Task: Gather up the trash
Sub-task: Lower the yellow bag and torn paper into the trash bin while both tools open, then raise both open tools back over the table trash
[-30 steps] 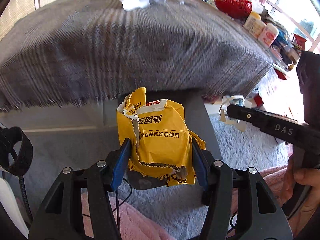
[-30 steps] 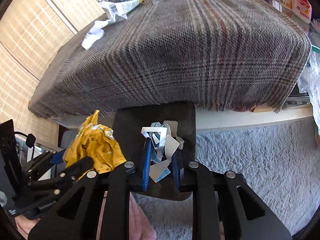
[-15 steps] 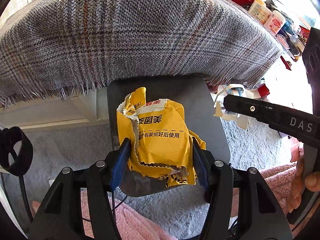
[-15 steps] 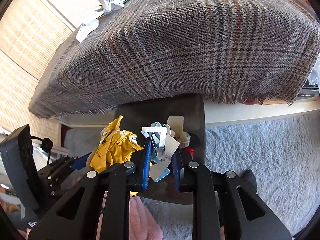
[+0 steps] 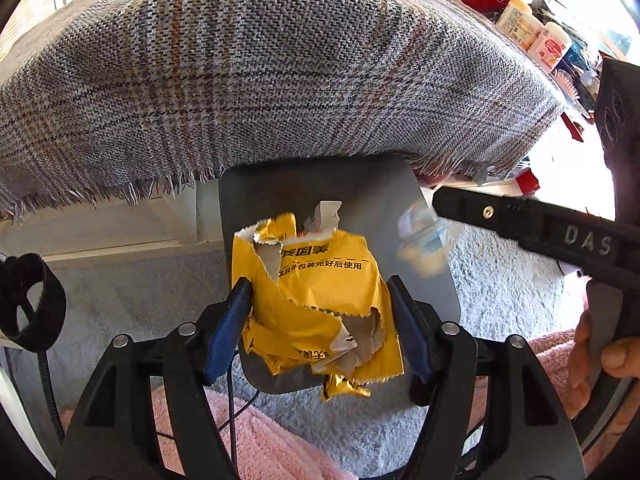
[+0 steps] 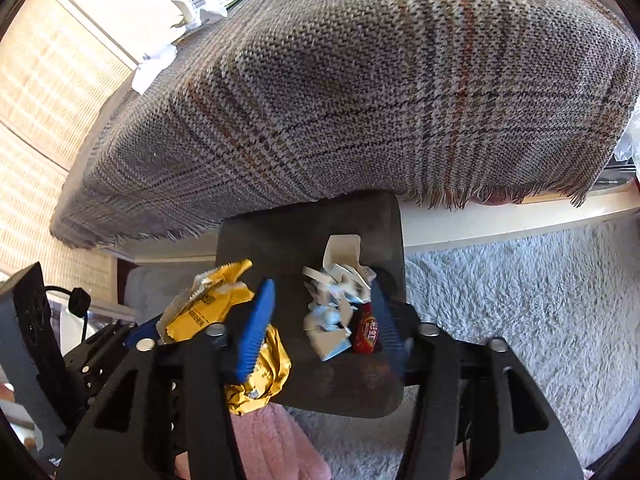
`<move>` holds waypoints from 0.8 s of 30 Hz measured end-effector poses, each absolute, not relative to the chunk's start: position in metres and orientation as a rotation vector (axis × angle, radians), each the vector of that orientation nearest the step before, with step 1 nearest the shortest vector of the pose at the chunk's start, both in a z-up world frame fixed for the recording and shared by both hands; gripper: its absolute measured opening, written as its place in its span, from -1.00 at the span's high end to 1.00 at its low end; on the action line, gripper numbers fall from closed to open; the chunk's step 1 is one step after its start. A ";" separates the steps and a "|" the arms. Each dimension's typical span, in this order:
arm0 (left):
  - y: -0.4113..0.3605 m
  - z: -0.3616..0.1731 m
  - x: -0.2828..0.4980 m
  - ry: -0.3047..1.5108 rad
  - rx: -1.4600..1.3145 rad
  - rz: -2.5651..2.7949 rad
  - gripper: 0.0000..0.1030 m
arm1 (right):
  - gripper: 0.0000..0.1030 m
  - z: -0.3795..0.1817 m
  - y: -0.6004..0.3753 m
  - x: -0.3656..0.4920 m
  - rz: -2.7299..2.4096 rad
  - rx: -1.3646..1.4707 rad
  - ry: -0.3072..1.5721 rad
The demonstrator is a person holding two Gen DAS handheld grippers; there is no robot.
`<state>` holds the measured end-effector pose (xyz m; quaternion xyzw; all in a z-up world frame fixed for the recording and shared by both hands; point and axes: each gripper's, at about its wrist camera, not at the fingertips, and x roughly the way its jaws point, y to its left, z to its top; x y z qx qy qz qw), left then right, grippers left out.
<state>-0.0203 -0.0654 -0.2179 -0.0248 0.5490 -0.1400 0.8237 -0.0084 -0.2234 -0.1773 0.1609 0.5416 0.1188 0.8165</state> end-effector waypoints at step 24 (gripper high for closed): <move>-0.048 -0.176 -0.031 1.082 -0.057 -0.312 -0.84 | -0.93 -0.157 -0.241 -0.012 0.237 0.396 1.127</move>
